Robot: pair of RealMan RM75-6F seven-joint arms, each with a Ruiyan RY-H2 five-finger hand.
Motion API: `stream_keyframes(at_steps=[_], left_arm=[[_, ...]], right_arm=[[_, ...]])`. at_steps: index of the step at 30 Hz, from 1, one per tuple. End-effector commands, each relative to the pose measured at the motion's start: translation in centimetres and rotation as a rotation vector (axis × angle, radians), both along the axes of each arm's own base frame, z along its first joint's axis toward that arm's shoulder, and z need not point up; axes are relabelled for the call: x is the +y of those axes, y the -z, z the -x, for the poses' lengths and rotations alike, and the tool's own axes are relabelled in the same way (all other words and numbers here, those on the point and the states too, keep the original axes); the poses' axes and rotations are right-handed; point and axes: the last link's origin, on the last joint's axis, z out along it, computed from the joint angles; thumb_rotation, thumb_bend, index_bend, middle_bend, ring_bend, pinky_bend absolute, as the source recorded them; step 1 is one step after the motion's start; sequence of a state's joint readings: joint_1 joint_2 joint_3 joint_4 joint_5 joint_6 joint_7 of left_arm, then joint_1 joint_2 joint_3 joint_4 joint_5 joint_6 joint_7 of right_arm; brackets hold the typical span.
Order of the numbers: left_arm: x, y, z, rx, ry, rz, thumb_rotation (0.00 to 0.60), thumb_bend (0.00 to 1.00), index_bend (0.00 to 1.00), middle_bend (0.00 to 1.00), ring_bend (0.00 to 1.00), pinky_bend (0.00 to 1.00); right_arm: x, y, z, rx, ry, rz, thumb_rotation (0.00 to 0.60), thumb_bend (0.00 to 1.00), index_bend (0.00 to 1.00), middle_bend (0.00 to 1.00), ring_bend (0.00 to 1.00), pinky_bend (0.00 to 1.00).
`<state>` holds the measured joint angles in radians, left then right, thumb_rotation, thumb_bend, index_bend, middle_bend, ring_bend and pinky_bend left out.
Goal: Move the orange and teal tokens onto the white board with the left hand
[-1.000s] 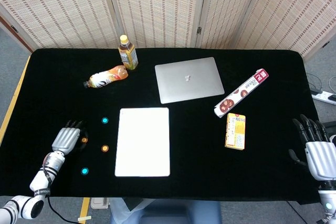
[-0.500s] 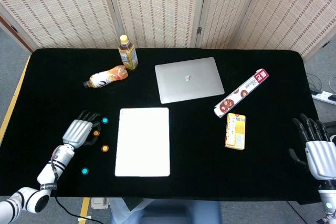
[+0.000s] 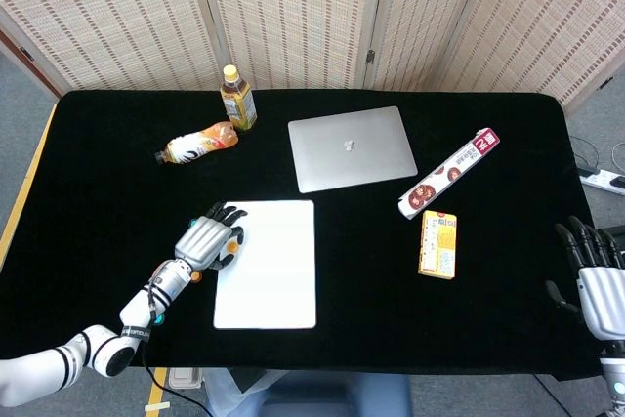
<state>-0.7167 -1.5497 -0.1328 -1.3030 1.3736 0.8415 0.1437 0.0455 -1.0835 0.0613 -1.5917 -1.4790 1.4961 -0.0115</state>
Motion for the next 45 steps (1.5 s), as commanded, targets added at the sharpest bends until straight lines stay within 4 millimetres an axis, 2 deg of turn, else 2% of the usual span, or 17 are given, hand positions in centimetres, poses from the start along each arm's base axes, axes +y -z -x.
stream_keyframes(at_steps=[1,4,6,8,16,22,27,34,45], left_arm=[[0.0,0.7,-0.4,0.008,0.004,0.015,0.600,0.46,0.51,0.17,0.11,0.00],[0.0,1.3,-0.4,0.024,-0.001,0.027,0.600,0.46,0.43,0.17,0.10,0.00],[0.0,1.4,-0.4,0.025,-0.005,0.025,0.600,0.46,0.33,0.17,0.09,0.00],[-0.1,1.3,-0.2,0.026,-0.009,0.019,0.600,0.46,0.28,0.17,0.09,0.00],[-1.7,-1.1,2.1,0.028,-0.011,-0.028,0.600,0.46,0.40,0.17,0.09,0.00],[-3.9,-2.9,4.6,0.060,-0.006,-0.043,0.600,0.46,0.43,0.17,0.09,0.00],[-5.6,-3.7,6.3,0.065,-0.022,-0.048,0.600,0.41,0.43,0.17,0.09,0.00],[-6.3,-3.1,7.3,0.074,-0.049,-0.039,0.600,0.35,0.40,0.17,0.09,0.00],[-6.1,-1.8,7.9,0.101,-0.070,-0.018,0.600,0.35,0.43,0.16,0.09,0.00]], right_arm=[[0.0,0.0,0.0,0.000,0.002,0.001,0.600,0.38,0.00,0.00,0.02,0.00],[0.0,0.0,0.0,0.000,0.001,0.000,0.600,0.38,0.00,0.00,0.02,0.00],[0.0,0.0,-0.1,0.001,-0.003,-0.002,0.600,0.38,0.00,0.00,0.02,0.00],[-0.1,0.0,-0.1,0.002,-0.004,-0.001,0.600,0.38,0.00,0.00,0.02,0.00],[-0.3,0.1,-0.4,0.004,-0.017,-0.007,0.600,0.38,0.00,0.00,0.02,0.00],[-0.5,0.3,-0.7,0.004,-0.028,-0.014,0.600,0.38,0.00,0.00,0.02,0.00],[-0.8,0.5,-0.8,0.005,-0.034,-0.022,0.600,0.38,0.00,0.00,0.02,0.00],[-1.0,0.7,-0.9,0.004,-0.042,-0.032,0.600,0.38,0.00,0.00,0.02,0.00],[-0.8,0.5,-0.8,0.003,-0.034,-0.025,0.600,0.38,0.00,0.00,0.02,0.00]])
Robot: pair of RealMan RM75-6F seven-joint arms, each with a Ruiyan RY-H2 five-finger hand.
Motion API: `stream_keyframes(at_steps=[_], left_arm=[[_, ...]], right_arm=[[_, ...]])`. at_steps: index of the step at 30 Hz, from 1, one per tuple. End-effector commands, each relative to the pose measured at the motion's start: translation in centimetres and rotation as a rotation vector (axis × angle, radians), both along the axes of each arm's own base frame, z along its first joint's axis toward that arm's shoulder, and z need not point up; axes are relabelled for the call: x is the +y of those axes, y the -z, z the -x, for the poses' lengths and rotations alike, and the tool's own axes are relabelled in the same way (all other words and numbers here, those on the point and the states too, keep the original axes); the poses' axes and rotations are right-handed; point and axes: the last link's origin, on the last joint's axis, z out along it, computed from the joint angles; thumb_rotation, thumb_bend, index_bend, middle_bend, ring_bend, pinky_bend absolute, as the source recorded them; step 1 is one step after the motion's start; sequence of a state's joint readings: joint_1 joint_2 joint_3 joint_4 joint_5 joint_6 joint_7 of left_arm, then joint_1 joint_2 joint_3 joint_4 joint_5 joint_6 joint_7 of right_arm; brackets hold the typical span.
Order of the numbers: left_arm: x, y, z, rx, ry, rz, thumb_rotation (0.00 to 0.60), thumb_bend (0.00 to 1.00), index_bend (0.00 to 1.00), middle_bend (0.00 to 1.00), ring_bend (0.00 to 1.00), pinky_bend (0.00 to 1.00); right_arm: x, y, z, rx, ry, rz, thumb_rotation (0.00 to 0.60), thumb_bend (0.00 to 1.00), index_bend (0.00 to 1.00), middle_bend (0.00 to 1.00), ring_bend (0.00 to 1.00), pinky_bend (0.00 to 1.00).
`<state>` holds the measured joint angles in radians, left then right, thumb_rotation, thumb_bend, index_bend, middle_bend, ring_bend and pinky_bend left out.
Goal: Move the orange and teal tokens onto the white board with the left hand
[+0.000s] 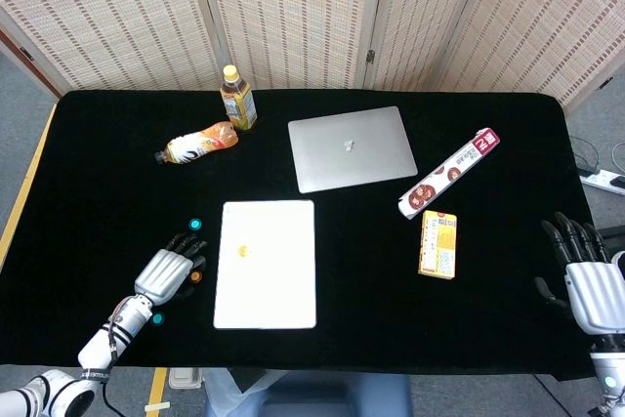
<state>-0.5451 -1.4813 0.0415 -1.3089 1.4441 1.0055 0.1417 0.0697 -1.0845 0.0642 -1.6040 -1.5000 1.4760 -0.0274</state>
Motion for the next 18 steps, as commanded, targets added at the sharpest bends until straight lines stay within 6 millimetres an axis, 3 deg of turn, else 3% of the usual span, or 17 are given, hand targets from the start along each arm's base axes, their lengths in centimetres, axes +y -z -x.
stream_keyframes(at_steps=[1,18], left_arm=[[0.12,0.18,0.12,0.002,-0.009,0.003,0.600,0.35,0.43,0.16,0.09,0.00],[0.81,0.70,0.80,-0.005,-0.043,0.006,0.600,0.35,0.46,0.17,0.09,0.00]], right_arm=[[0.08,-0.04,0.05,-0.001,0.003,0.002,0.600,0.38,0.00,0.00,0.02,0.00],[0.19,-0.09,0.02,0.001,0.005,0.006,0.600,0.38,0.00,0.00,0.02,0.00]])
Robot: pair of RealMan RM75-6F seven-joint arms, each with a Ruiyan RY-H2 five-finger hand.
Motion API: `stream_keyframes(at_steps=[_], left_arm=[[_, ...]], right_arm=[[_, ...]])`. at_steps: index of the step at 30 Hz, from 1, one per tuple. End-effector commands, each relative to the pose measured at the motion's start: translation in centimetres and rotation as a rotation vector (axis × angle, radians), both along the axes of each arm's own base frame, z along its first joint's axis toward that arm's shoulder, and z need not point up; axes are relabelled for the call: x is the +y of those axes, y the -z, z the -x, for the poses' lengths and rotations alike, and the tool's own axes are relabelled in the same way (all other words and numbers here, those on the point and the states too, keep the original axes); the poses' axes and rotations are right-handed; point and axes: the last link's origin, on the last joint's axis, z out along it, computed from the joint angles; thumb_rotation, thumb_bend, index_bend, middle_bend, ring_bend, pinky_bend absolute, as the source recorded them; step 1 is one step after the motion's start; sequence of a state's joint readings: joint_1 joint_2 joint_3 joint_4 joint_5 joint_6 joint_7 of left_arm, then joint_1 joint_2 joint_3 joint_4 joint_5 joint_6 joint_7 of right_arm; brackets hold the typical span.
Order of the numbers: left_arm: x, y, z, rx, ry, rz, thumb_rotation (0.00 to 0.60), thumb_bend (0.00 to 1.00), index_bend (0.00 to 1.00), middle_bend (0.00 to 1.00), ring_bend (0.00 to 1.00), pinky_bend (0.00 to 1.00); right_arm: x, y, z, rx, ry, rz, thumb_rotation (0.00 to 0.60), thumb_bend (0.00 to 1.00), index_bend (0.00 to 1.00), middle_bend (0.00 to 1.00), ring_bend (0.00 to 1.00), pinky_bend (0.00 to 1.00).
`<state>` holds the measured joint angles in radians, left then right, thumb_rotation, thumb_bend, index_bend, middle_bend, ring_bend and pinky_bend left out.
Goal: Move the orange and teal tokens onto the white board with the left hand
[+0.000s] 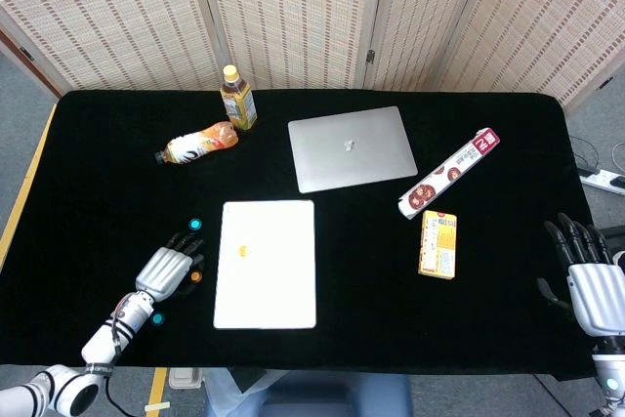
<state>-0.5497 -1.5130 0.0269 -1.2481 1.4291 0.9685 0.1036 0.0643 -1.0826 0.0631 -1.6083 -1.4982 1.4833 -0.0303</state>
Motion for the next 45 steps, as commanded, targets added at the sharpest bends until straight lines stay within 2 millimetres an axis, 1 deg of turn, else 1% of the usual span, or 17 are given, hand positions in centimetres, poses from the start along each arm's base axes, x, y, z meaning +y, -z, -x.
stream_keyframes(at_steps=[1,5,11,17,20,25,29,32,36,40,45], left_arm=[[0.1,0.1,0.1,-0.001,-0.005,0.000,0.600,0.35,0.46,0.17,0.09,0.00],[0.2,0.1,0.3,0.001,-0.009,0.001,0.600,0.36,0.48,0.17,0.09,0.00],[0.3,0.2,0.5,0.001,-0.015,-0.002,0.600,0.40,0.51,0.17,0.11,0.00],[0.6,-0.2,-0.2,-0.016,0.013,-0.013,0.600,0.40,0.52,0.17,0.11,0.00],[1.1,-0.4,-1.2,-0.028,0.034,-0.009,0.600,0.41,0.52,0.17,0.11,0.00],[2.5,-0.2,-4.0,-0.045,0.094,0.002,0.600,0.41,0.52,0.17,0.11,0.00],[3.4,0.4,-6.7,-0.061,0.138,0.022,0.600,0.41,0.52,0.17,0.11,0.00],[4.1,1.2,-8.8,-0.063,0.171,0.046,0.600,0.41,0.52,0.17,0.10,0.00],[4.8,2.3,-11.0,-0.064,0.199,0.070,0.600,0.41,0.52,0.17,0.10,0.00],[5.5,3.3,-12.5,-0.076,0.199,0.086,0.600,0.41,0.52,0.17,0.10,0.00],[6.0,4.4,-13.5,-0.069,0.198,0.094,0.600,0.41,0.52,0.17,0.10,0.00]], right_arm=[[0.0,0.0,0.0,0.000,0.001,-0.001,0.600,0.38,0.00,0.00,0.02,0.00],[0.0,0.1,0.0,0.000,0.003,-0.002,0.600,0.38,0.00,0.00,0.02,0.00],[0.0,0.1,0.0,0.001,0.003,-0.001,0.600,0.38,0.00,0.00,0.02,0.00],[0.0,0.1,-0.1,0.003,0.003,-0.003,0.600,0.38,0.00,0.00,0.02,0.00],[-0.1,0.1,-0.1,0.004,0.002,-0.002,0.600,0.38,0.00,0.00,0.02,0.00],[-0.2,0.1,-0.1,0.004,0.000,-0.005,0.600,0.38,0.00,0.00,0.02,0.00],[-0.2,0.1,-0.1,0.005,0.004,-0.003,0.600,0.38,0.00,0.00,0.02,0.00],[-0.1,0.0,0.1,0.005,0.011,-0.002,0.600,0.38,0.00,0.00,0.02,0.00],[-0.1,-0.1,0.3,0.004,0.017,0.002,0.600,0.38,0.00,0.00,0.02,0.00],[0.0,-0.2,0.4,0.003,0.021,0.004,0.600,0.38,0.00,0.00,0.02,0.00],[0.1,-0.3,0.5,0.002,0.025,0.007,0.600,0.38,0.00,0.00,0.02,0.00]])
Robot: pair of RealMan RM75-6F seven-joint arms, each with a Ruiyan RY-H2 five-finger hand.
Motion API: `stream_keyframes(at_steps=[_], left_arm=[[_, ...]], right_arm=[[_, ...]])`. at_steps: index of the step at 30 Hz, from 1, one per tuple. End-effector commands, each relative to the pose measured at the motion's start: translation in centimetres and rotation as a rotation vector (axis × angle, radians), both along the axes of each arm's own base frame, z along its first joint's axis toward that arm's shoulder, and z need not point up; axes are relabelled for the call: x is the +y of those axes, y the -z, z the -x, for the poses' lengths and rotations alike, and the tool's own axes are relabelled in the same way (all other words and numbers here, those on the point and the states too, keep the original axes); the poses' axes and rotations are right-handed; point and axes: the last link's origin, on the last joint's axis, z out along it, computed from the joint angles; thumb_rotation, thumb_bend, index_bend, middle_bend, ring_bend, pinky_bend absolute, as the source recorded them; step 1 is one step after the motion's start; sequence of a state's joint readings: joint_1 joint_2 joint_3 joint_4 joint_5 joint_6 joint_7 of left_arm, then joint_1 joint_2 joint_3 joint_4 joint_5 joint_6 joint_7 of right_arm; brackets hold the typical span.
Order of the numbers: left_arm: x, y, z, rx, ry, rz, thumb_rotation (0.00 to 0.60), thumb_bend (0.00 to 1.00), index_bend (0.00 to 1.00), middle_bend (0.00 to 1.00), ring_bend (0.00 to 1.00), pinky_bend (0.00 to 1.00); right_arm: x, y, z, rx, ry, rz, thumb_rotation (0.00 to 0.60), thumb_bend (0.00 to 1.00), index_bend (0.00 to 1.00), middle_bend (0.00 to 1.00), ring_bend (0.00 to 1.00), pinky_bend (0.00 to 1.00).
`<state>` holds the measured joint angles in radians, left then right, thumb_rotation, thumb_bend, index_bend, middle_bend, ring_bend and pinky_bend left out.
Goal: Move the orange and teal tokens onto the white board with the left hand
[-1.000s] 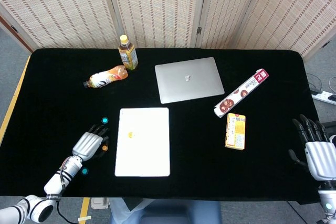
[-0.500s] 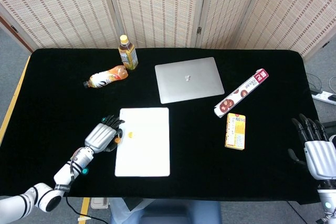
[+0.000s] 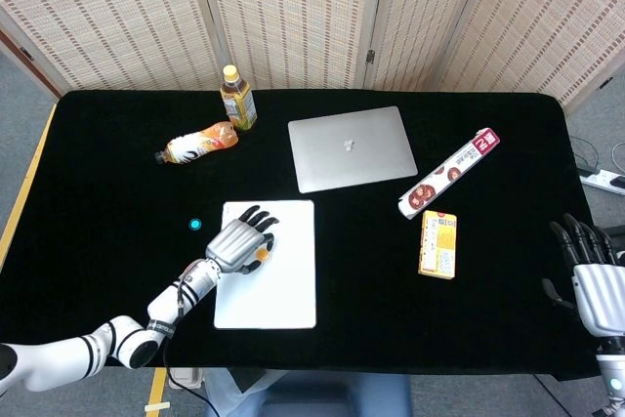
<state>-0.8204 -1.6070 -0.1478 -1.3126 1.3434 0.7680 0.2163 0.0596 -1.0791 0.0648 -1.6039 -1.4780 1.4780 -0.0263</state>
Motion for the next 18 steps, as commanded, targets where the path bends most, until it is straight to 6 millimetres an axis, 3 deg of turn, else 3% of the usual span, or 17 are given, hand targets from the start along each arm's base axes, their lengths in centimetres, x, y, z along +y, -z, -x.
stream_keyframes(at_steps=[1,13,18], left_arm=[[0.4,0.6,-0.5,0.007,-0.004,0.003,0.600,0.41,0.52,0.17,0.10,0.00],[0.7,1.8,-0.3,0.052,-0.036,0.016,0.600,0.41,0.49,0.17,0.09,0.00],[0.7,1.9,-0.1,0.050,-0.053,0.016,0.600,0.41,0.36,0.16,0.07,0.00]], right_arm=[[0.0,0.0,0.0,0.000,0.000,0.002,0.600,0.38,0.00,0.00,0.02,0.00],[0.1,-0.1,0.2,-0.002,0.007,0.005,0.600,0.38,0.00,0.00,0.02,0.00],[0.2,-0.1,0.2,-0.002,0.010,0.007,0.600,0.38,0.00,0.00,0.02,0.00]])
